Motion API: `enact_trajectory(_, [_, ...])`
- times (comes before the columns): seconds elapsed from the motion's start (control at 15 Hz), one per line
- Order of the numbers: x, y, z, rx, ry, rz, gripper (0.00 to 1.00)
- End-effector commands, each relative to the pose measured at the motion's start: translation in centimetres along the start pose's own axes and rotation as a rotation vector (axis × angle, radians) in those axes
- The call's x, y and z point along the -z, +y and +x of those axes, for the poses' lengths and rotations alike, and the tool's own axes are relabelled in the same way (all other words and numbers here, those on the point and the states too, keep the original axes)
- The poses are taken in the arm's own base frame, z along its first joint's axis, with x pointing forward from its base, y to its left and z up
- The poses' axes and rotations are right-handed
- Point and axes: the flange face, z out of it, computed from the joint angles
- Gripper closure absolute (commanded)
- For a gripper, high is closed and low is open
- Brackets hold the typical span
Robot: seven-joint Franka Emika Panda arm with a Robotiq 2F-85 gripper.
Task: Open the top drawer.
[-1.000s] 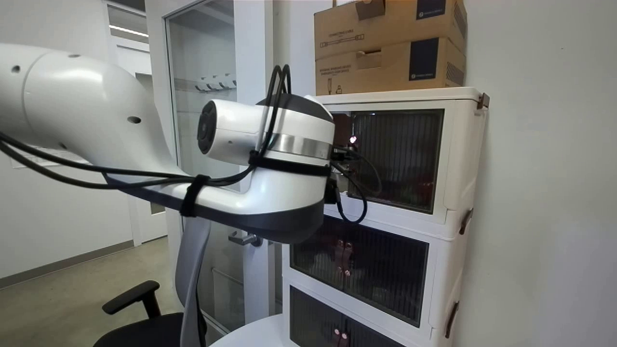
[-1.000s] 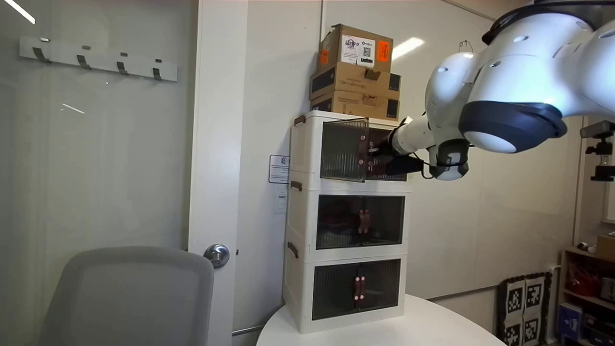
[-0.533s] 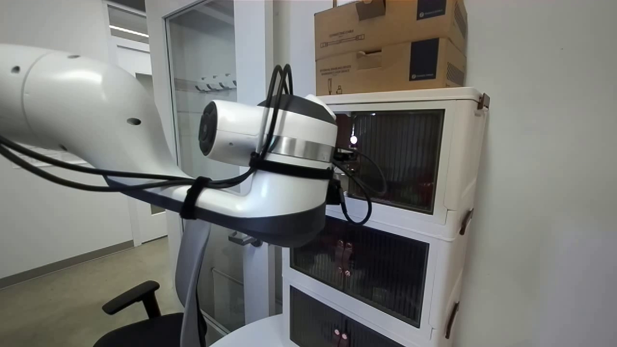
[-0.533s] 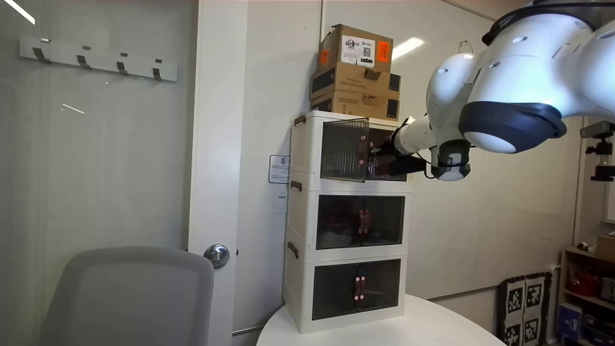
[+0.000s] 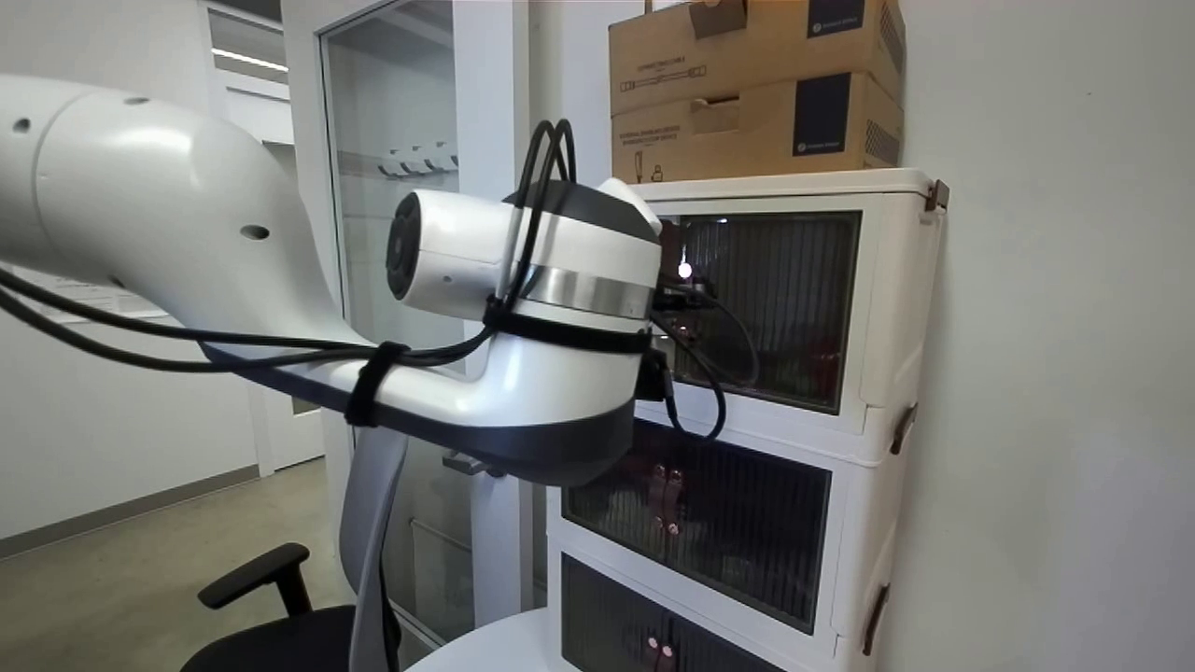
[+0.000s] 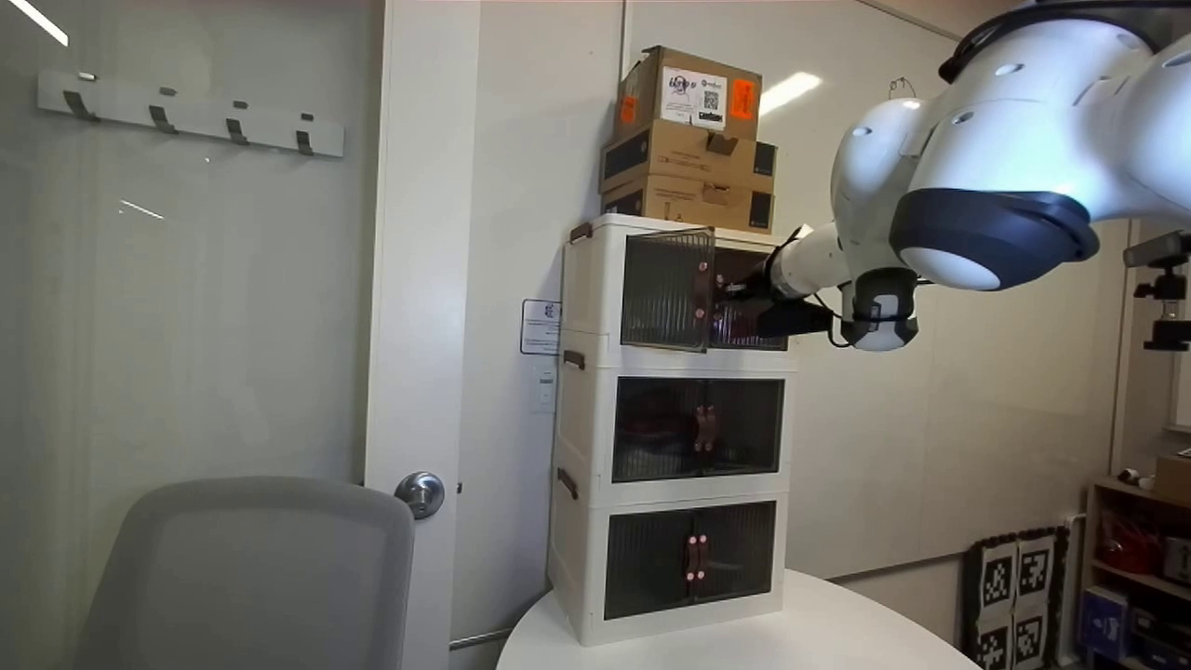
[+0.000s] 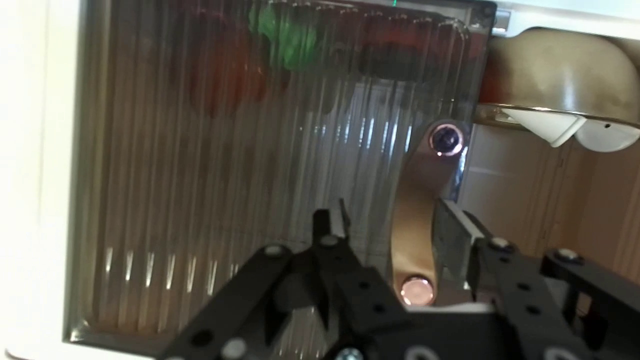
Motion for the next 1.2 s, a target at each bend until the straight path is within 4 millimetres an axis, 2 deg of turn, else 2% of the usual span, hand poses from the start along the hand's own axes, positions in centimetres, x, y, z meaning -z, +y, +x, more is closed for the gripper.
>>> enact_trajectory(0.0, [0.1,1.2,0.0,-0.04,-0.007,-0.041,0.73])
enact_trajectory(0.07, [0.1,1.2,-0.1,-0.045,-0.009,-0.039,0.75])
enact_trajectory(0.27, [0.2,0.5,-0.1,-0.046,-0.009,-0.021,0.97])
enact_trajectory(0.33, [0.3,0.2,0.0,-0.044,-0.008,-0.015,0.99])
enact_trajectory(0.4, [0.3,0.0,0.0,-0.044,-0.008,-0.013,1.0])
enact_trajectory(0.47, [-0.6,0.3,0.2,-0.044,-0.007,-0.006,1.0])
enact_trajectory(0.67, [0.6,0.4,-0.2,-0.07,-0.026,-0.007,0.98])
enact_trajectory(0.93, [1.8,1.9,-2.5,-0.127,-0.145,-0.013,0.99])
enact_trajectory(1.0, [2.4,1.4,-3.0,-0.128,-0.173,0.016,1.0])
enact_trajectory(1.07, [2.9,3.0,-3.1,-0.156,-0.188,-0.005,1.0])
enact_trajectory(1.13, [3.2,3.9,-3.2,-0.171,-0.204,0.0,1.0])
